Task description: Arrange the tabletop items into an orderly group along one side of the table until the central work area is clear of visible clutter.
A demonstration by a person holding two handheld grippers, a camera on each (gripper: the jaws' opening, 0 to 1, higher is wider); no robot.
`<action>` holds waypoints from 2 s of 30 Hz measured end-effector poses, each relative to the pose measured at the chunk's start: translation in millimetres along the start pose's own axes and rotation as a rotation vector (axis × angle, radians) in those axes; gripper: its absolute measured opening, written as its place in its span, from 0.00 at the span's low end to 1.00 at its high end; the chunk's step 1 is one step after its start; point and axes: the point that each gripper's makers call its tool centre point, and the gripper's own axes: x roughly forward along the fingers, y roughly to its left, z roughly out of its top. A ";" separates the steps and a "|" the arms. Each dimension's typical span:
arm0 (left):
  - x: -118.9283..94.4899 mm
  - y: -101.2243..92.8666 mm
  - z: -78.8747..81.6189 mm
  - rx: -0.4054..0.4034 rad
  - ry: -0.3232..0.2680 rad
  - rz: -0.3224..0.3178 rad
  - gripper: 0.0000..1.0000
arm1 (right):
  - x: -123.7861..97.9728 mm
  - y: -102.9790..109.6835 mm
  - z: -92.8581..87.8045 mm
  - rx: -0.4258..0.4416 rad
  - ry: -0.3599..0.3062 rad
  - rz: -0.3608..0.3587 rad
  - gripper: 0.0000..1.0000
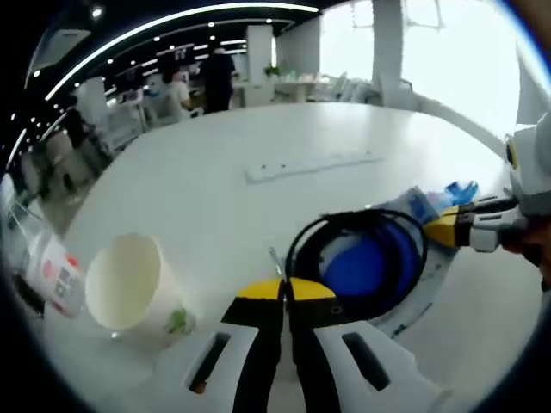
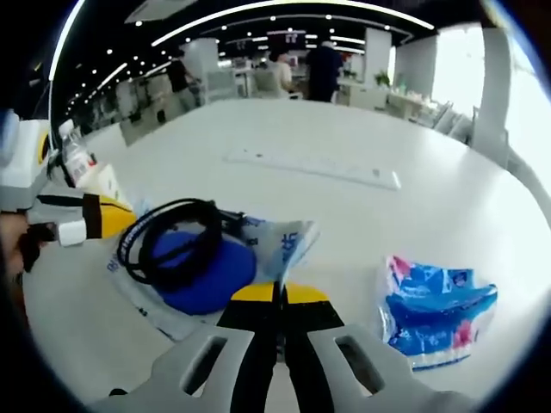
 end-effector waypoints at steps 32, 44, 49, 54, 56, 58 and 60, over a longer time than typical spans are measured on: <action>-48.9 -6.8 33.7 0.087 -0.064 -0.020 0.26 | -30.0 3.6 34.3 0.098 -0.109 0.038 0.41; -91.7 -24.6 32.1 0.033 -0.116 -0.126 0.55 | -40.1 26.1 36.0 0.210 -0.105 0.126 0.60; -106.4 -29.5 7.6 0.020 -0.072 -0.180 0.66 | -42.7 35.8 36.4 0.213 -0.105 0.141 0.59; -122.7 -25.7 -8.8 0.046 -0.071 -0.179 0.85 | -43.3 47.0 36.8 0.235 -0.106 0.160 0.60; -128.1 -26.5 -12.6 0.061 -0.068 -0.186 0.89 | -41.8 51.1 35.8 0.238 -0.100 0.164 0.60; -136.1 -26.4 -14.6 0.066 -0.079 -0.196 0.93 | -41.0 53.7 35.1 0.241 -0.097 0.165 0.60; -142.3 -27.1 -13.7 0.068 -0.106 -0.204 0.98 | -38.6 55.8 33.4 0.240 -0.088 0.160 0.60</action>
